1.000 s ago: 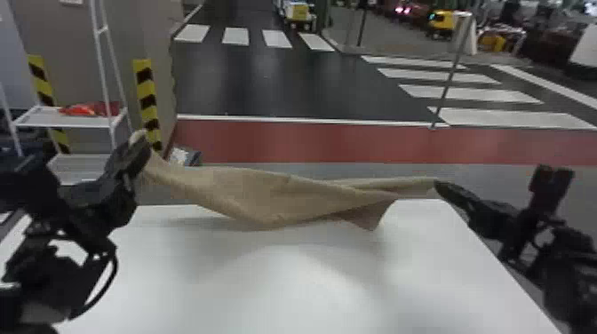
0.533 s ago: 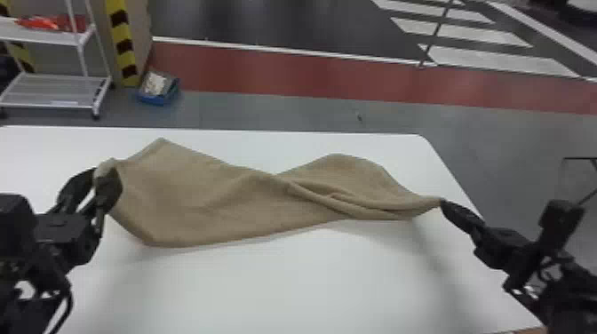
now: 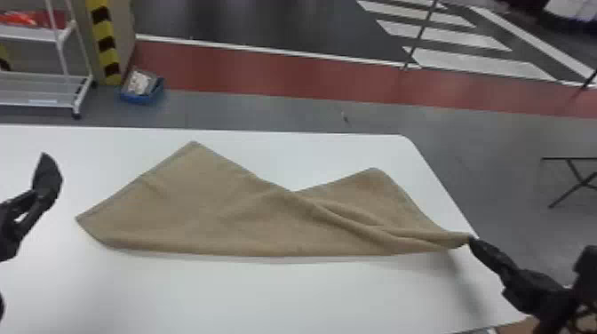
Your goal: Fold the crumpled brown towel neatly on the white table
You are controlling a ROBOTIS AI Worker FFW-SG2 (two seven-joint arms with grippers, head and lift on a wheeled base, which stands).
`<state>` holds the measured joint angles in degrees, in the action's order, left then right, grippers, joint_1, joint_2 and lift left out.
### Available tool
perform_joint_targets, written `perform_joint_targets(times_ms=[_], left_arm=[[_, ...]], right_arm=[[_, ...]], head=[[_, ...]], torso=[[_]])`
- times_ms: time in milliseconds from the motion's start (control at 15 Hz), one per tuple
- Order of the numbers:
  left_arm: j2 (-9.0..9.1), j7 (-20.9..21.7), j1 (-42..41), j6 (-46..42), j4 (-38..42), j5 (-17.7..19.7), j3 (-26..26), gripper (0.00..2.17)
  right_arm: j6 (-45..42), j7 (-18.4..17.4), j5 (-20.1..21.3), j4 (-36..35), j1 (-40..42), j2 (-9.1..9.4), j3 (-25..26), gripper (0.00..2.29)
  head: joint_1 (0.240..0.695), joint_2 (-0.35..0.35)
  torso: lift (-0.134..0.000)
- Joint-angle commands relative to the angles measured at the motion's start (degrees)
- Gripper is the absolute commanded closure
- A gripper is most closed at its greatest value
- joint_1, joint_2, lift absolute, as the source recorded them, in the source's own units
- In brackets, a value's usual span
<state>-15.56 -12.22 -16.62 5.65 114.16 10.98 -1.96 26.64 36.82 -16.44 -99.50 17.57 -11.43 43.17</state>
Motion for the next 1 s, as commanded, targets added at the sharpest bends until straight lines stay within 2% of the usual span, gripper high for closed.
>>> perform_joint_targets(times_ms=[0,133,400,533,667,733,933], left_arm=[[0.97,0.6,4.4,1.3,-2.0,-0.3,-6.4,0.03],[3.08,2.5,10.6,1.3,-8.3,-0.7,-13.7,0.05],[9.23,3.3,24.4,1.3,-25.7,-0.6,-23.1,0.26],[12.31,3.7,30.2,1.2,-35.3,-0.5,-25.0,0.28],[14.59,4.7,33.3,1.2,-41.0,-0.8,-24.9,0.43],[14.77,4.7,34.0,1.3,-42.8,-0.8,-24.9,0.52],[15.38,4.7,36.7,7.5,-46.3,-0.9,-24.8,0.52]], right_arm=[[0.6,0.0,-0.1,-0.6,0.8,1.23,1.0,1.8],[0.7,0.0,0.1,-3.4,2.6,2.9,0.7,1.8],[0.4,1.4,-0.4,-7.8,6.5,6.24,-0.4,1.8],[0.0,3.0,-0.6,-8.4,7.6,7.39,-0.7,1.8],[-0.5,3.6,-0.6,-8.9,8.2,7.91,-1.1,1.8],[-0.8,3.9,-0.7,-9.0,8.4,8.09,-1.2,1.8],[-0.8,4.0,-0.6,-9.3,8.4,8.09,-1.7,1.8]], head=[[0.695,-0.309],[0.695,-0.35],[0.695,-0.35],[0.695,-0.35],[0.695,-0.35],[0.695,-0.35],[0.695,-0.35]], torso=[[-0.124],[-0.124],[-0.124],[-0.124],[-0.124],[-0.124],[-0.124]])
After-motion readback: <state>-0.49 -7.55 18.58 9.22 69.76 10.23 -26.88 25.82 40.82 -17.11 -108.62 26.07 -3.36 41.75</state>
